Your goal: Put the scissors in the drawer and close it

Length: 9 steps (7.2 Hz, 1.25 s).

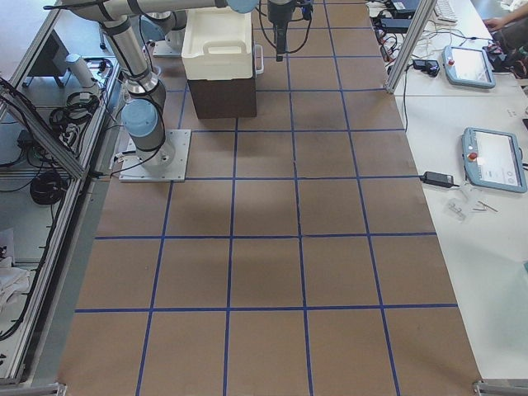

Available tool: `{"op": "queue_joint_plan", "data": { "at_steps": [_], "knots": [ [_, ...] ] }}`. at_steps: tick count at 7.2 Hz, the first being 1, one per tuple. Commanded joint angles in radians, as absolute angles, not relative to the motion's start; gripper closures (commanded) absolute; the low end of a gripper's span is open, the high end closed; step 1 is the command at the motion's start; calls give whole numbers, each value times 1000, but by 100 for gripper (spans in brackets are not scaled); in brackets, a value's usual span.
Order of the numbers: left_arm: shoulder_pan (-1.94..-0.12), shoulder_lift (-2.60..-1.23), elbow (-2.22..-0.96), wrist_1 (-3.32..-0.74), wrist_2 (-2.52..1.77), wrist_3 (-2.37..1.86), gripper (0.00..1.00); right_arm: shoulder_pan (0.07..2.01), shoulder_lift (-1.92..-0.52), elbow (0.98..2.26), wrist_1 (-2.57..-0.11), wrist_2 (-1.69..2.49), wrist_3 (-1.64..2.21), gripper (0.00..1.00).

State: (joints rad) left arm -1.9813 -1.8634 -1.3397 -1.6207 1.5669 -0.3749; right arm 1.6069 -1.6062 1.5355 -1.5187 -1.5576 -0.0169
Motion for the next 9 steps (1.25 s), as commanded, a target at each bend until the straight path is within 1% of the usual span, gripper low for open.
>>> {"op": "queue_joint_plan", "data": {
  "at_steps": [1, 2, 3, 6, 8, 9],
  "knots": [
    [-1988, -1723, -1403, -1634, 1571, -373, 0, 1608, -1606, 1536, -1519, -1559, -17, 0],
    [-1985, -1676, -1470, -1643, 1583, -373, 0, 1606, -1606, 1536, -1519, -1559, -17, 0],
    [-1980, -1637, -1500, -1646, 1630, -371, 0, 1608, -1606, 1536, -1519, -1559, -17, 0],
    [-1883, -1582, -1494, -1652, 1597, -307, 0, 1608, -1606, 1536, -1519, -1557, -20, 0],
    [-1760, -1519, -1494, -1695, 1592, -96, 0, 1608, -1606, 1536, -1519, -1557, -20, 0],
    [-1699, -1499, -1494, -1697, 1535, -83, 0, 1608, -1606, 1536, -1519, -1557, -20, 0]
  ]
}}
